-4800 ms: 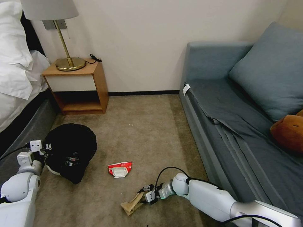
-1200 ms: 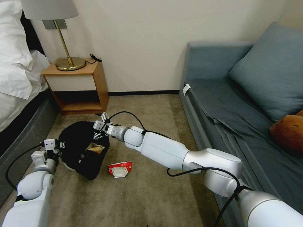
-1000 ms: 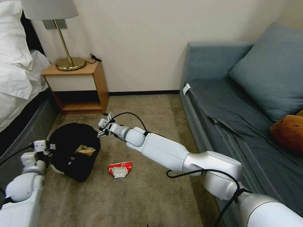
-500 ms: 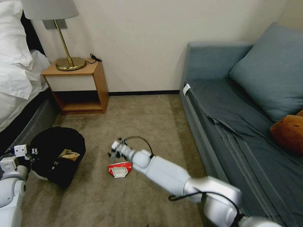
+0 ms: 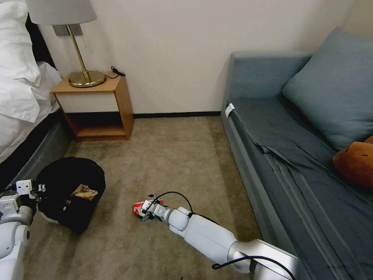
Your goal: Pick up the trash bin, then pick up the garbage on the floor and place it into the trash bin.
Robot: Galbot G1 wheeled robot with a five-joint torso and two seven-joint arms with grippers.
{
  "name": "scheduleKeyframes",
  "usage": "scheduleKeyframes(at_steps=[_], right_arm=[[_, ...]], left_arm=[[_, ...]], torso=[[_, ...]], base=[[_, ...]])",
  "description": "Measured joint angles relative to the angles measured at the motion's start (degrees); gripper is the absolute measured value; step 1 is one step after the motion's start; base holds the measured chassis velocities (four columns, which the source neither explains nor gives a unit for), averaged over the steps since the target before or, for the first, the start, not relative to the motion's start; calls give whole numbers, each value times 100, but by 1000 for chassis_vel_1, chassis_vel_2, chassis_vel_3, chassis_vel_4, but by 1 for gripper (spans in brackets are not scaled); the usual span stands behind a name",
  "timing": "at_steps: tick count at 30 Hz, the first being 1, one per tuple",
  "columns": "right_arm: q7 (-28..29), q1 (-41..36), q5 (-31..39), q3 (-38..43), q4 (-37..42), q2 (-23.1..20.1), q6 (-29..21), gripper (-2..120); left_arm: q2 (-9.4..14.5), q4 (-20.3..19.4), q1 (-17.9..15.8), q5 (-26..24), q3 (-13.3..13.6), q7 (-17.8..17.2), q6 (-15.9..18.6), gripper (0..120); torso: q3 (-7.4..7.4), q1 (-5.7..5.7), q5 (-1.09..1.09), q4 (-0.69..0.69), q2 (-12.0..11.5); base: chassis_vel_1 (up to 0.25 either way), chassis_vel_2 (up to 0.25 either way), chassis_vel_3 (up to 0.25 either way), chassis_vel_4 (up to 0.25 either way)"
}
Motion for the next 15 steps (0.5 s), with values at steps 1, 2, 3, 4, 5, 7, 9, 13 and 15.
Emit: scheduleKeyframes(at_steps=[1,2,3,4,5,7,9,13,15], right_arm=[[0,0,0,0,0,0,0,100],[-53,4,-11,3,-24,0,62,100],[-53,4,-11,3,-24,0,62,100],[-129,7,-14,-11,-28,0,125,100],[-176,12,-20,-16,-60,1,178,100],[-207,15,-55,-6,-145,1,244,100],[-226,21,-132,43,-263,1,310,100],[-248,38,-260,108,-527,-1,386,100],[-284,44,-285,113,-636,0,404,100]], left_arm=[[0,0,0,0,0,0,0,4],[-3,-34,44,-2,-29,4,10,4],[-3,-34,44,-2,-29,4,10,4],[-11,-77,96,-3,-56,6,20,4],[-17,-123,149,-4,-80,7,27,4],[-25,-172,192,-6,-102,6,39,4],[-36,-215,214,-8,-112,5,54,4],[-76,-322,231,-12,-111,-4,79,4],[-98,-375,250,-13,-99,-6,85,4]], torso=[[0,0,0,0,0],[0,0,0,0,1],[0,0,0,0,1],[0,0,0,0,0],[0,0,0,0,0],[0,0,1,1,0],[0,0,0,1,0],[0,0,0,-2,0],[0,0,1,-1,0]], base=[[0,0,0,0],[0,0,0,0],[0,0,0,0],[0,0,0,0],[0,0,0,0],[0,0,0,0],[0,0,0,0],[0,0,0,0],[0,0,0,0]])
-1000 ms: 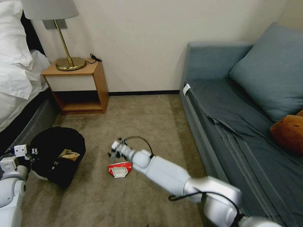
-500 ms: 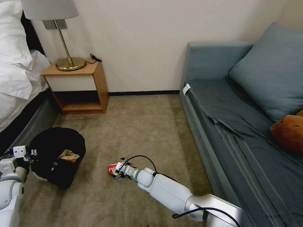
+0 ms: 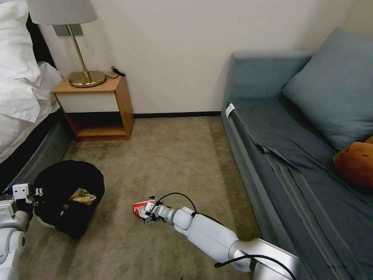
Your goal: Pick up the trash bin, then pick up the garbage on the floor and place it into the trash bin.
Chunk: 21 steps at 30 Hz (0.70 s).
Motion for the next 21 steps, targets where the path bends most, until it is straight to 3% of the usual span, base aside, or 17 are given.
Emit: scheduleKeyframes(at_steps=[3,9,21], right_arm=[[-53,2,-60,16,-237,0,76,99],[-184,24,-163,30,-565,-1,244,81],[-247,168,-173,55,-664,0,330,83]], left_arm=[[-32,-84,46,-2,2,-2,5,4],[-51,-258,245,-55,-96,-3,7,4],[-7,-213,334,-165,-305,21,3,4]], torso=[[0,0,-1,1,0],[0,0,0,1,0],[0,0,-1,1,0]], base=[[0,0,0,0],[0,0,0,0],[0,0,0,0]])
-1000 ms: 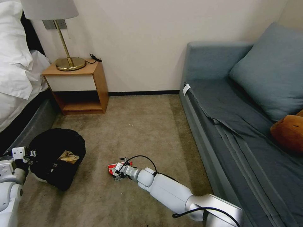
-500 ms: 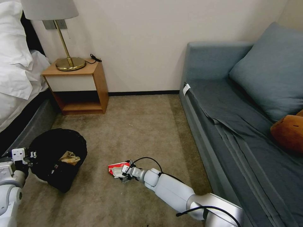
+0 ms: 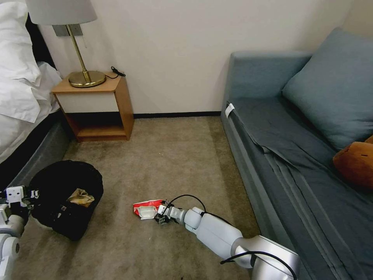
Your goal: Pick up the trash bin, then pick up the garbage on the floor and place it into the trash bin.
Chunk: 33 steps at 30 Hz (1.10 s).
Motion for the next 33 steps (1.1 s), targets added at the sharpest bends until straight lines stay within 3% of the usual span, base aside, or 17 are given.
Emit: scheduleKeyframes(at_steps=[33], right_arm=[[17,97,165,-281,159,0,-89,78]], left_arm=[[-88,2,140,-164,-179,50,-103,4]], torso=[[0,0,1,0,0]], base=[[0,0,0,0]])
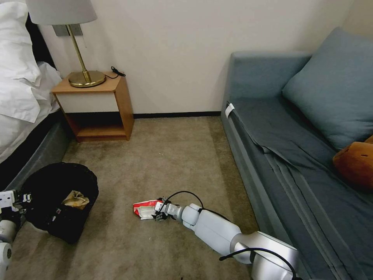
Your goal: Pick up the trash bin, then pick up the garbage on the floor and place it into the trash bin.
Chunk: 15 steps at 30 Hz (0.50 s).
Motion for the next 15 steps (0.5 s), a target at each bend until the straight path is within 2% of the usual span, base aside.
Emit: scheduleKeyframes(at_steps=[15], right_arm=[[-186,16,2,-5,-27,0,-17,78]], left_arm=[[-39,-43,25,-2,1,-1,-6,4]], torso=[[0,0,0,0,0]], base=[[0,0,0,0]])
